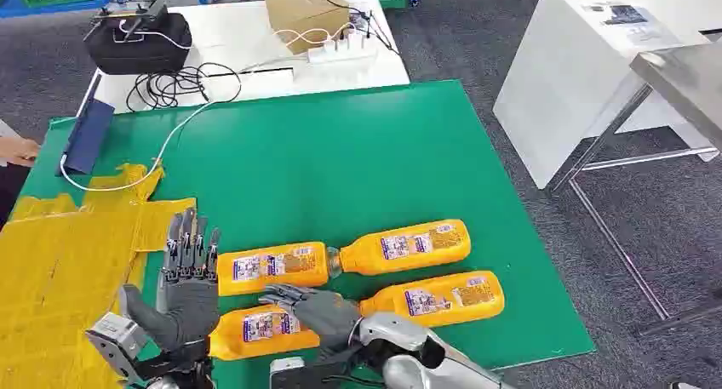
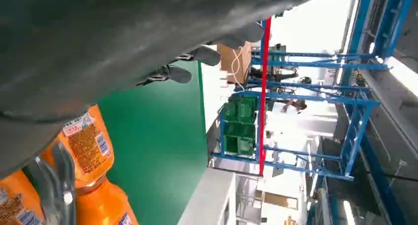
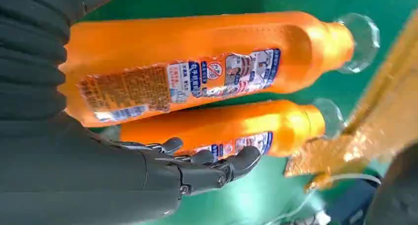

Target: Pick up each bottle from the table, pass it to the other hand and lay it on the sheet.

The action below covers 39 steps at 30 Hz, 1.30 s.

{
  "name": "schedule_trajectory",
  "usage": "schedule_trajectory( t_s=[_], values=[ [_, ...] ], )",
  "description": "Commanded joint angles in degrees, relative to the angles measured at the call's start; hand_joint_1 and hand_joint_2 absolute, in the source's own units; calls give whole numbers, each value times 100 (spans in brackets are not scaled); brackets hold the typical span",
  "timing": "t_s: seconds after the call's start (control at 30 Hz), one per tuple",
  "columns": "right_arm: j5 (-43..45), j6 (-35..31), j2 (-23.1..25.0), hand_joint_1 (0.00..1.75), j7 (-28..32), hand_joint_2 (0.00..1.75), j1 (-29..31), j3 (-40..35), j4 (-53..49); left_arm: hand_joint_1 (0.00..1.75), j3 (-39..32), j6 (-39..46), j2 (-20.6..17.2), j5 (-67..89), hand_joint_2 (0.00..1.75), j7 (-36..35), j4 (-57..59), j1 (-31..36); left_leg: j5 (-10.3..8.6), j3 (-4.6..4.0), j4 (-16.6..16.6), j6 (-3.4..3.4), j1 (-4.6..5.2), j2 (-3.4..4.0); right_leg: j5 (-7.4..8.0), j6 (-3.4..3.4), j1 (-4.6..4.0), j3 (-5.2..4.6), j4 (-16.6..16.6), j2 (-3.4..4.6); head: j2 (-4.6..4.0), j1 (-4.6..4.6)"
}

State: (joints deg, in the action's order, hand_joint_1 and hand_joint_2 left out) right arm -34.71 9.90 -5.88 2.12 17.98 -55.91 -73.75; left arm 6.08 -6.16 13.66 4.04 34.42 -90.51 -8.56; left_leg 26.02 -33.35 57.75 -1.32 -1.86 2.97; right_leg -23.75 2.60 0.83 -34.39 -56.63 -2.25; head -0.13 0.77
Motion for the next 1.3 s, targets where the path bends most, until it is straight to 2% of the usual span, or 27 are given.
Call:
schedule_trajectory(
  t_s=[0.03,0.13,0.2,0.3,0.4,0.5,0.53,0.57,0.63,0.7,0.73,0.8,0.93,1.03,1.1,1.17,1.2,1.23,1.27,1.3],
  values=[
    [-359,65,312,0,-275,175,845,-956,1202,0,103,1,-163,-26,0,-17,361,168,1,19,-9,11,2,-11,0,-7,3,15,6,15,0,0],
    [-647,119,469,0,-424,175,1063,-1183,1563,0,65,3,-145,-22,0,-37,334,162,3,24,-9,14,3,-10,-1,-9,4,17,5,23,0,-2],
    [-650,378,630,0,-373,175,1244,-1395,1974,0,79,-16,-146,-30,0,-65,381,218,2,24,-10,13,5,-3,1,-9,6,16,4,27,0,0],
    [-650,411,642,0,-361,175,1264,-1434,2055,0,85,-5,-138,-28,0,-74,394,242,-1,26,-12,14,3,-18,0,-11,4,22,6,18,0,0],
    [-840,960,741,0,-303,175,1754,-2001,2458,0,37,31,-56,-119,0,30,326,376,-1,24,-9,16,4,-18,1,-11,5,17,3,23,0,0],
    [-806,1337,870,0,-9,175,1834,-2368,2897,0,71,94,-50,-179,0,-68,397,484,3,35,-8,25,5,-18,1,-17,6,26,1,40,0,-2],
    [-759,1368,871,157,74,175,1828,-2433,2979,0,78,121,-39,-222,0,-75,454,527,2,43,-12,29,3,-29,0,-19,5,35,6,38,0,0],
    [-597,1552,846,175,207,175,1803,-2432,3063,0,-4,202,44,-365,0,-66,495,555,-3,41,-13,26,3,-37,-1,-17,5,37,8,19,0,0],
    [-445,1555,743,175,271,175,1805,-2464,3056,0,-158,424,141,-644,0,-14,486,578,-5,35,-16,16,5,-26,-1,-8,6,34,11,6,0,-2],
    [-135,1383,690,175,24,175,1745,-2488,3056,0,-532,1554,389,-990,0,44,145,519,-6,59,-22,22,0,-32,1,-12,1,55,22,11,0,0],
    [-11,1313,701,175,-68,175,1723,-2510,3070,0,-522,1733,351,-1146,0,47,-48,509,-3,67,-18,22,2,-31,-1,-12,4,60,17,14,0,0],
    [387,1115,642,175,-367,175,1703,-2435,3092,0,-960,3018,573,-1380,0,269,-470,295,1,79,-14,21,-3,-22,2,-13,-1,71,17,25,0,-2],
    [459,1030,591,175,-321,175,1750,-2497,3158,0,-946,3056,457,-1499,0,277,-589,138,1,89,-13,11,-2,-2,3,-9,2,77,12,24,0,-4],
    [565,1004,625,175,-324,175,1745,-2456,3210,0,-991,3255,544,-1496,0,433,-548,165,-4,81,-10,16,-3,-26,3,-9,1,78,14,9,0,0],
    [1188,929,652,175,-569,175,1646,-2221,3146,0,-1050,4000,498,-1543,0,558,-726,138,-7,84,-13,25,-1,-30,8,-11,2,79,19,21,0,0],
    [1858,572,567,175,-637,175,1435,-1736,3125,0,-1195,4399,482,-1488,0,558,-792,64,-4,90,-14,19,-2,-23,5,-10,2,89,18,19,0,0],
    [2184,318,551,175,-665,175,1321,-1484,2941,0,-1291,4471,515,-1486,175,558,-1014,31,-6,96,-19,23,-2,-29,6,-11,2,96,23,20,0,0],
    [2597,-308,513,175,-516,175,996,-944,2578,0,-1372,4515,526,-1517,175,558,-1159,-75,-4,107,-18,17,-2,-25,2,-10,2,106,21,13,0,0],
    [2809,-557,545,175,-465,175,803,-668,2337,0,-1402,4536,532,-1501,175,558,-1223,-136,-5,107,-21,19,-2,-35,1,-12,3,107,23,10,0,0],
    [3025,-1159,502,175,-224,175,294,-114,1591,0,-1440,4401,545,-1621,175,558,-1269,-252,3,111,-11,10,-9,-20,-4,-9,-3,111,18,11,0,0]
  ],
)
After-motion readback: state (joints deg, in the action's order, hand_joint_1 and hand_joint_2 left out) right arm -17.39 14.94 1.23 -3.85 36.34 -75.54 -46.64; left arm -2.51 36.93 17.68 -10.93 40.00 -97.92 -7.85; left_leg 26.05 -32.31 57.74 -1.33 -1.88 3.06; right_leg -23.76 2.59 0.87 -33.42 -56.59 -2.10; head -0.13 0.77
